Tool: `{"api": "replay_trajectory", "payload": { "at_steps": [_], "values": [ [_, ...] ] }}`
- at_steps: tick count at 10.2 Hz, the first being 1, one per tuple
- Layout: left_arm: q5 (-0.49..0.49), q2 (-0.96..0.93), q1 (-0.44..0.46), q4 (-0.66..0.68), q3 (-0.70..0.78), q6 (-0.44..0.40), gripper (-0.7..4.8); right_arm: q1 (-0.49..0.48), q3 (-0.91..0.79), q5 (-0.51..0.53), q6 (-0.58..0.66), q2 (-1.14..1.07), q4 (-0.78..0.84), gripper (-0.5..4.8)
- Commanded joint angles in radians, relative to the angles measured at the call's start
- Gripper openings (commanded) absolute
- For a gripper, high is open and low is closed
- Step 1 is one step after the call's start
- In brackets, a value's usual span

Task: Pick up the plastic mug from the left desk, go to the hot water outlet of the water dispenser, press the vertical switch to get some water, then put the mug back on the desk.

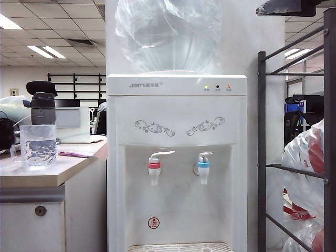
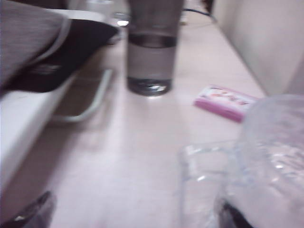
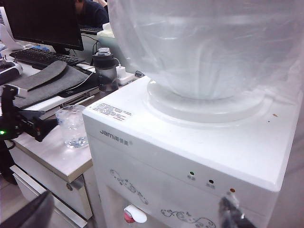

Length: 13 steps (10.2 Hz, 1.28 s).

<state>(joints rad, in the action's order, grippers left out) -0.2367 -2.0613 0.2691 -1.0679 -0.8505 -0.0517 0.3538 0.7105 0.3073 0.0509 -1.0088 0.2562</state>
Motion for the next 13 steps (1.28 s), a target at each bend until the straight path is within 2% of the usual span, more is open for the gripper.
{"api": "replay_trajectory", "payload": {
  "at_steps": [1,3,4,5,6,8,13],
  "values": [
    [-0.030,-0.060,0.001,-0.009,-0.082,0.000,4.79,0.001,0.004,-0.002,-0.001,0.002,0.017,4.79],
    [-0.060,-0.105,0.001,-0.011,-0.123,-0.001,4.79,0.002,0.003,0.000,0.001,-0.021,0.010,4.79],
    [-0.060,-0.105,0.001,-0.010,-0.126,-0.001,3.69,0.002,0.003,-0.001,0.001,-0.024,0.010,4.79],
    [-0.060,-0.105,0.001,-0.011,-0.127,-0.001,2.23,0.002,0.003,-0.001,0.001,-0.024,0.010,4.79],
    [-0.108,-0.105,0.001,-0.010,-0.127,-0.001,-0.06,0.002,0.003,-0.001,0.001,-0.023,0.010,4.79],
    [-0.149,-0.105,0.001,-0.006,-0.126,0.000,-0.06,0.002,0.004,0.003,0.001,-0.023,0.011,4.79],
    [-0.145,-0.105,0.001,-0.003,-0.126,0.000,-0.06,0.002,0.004,0.002,-0.003,-0.021,0.054,4.79]
  ]
}}
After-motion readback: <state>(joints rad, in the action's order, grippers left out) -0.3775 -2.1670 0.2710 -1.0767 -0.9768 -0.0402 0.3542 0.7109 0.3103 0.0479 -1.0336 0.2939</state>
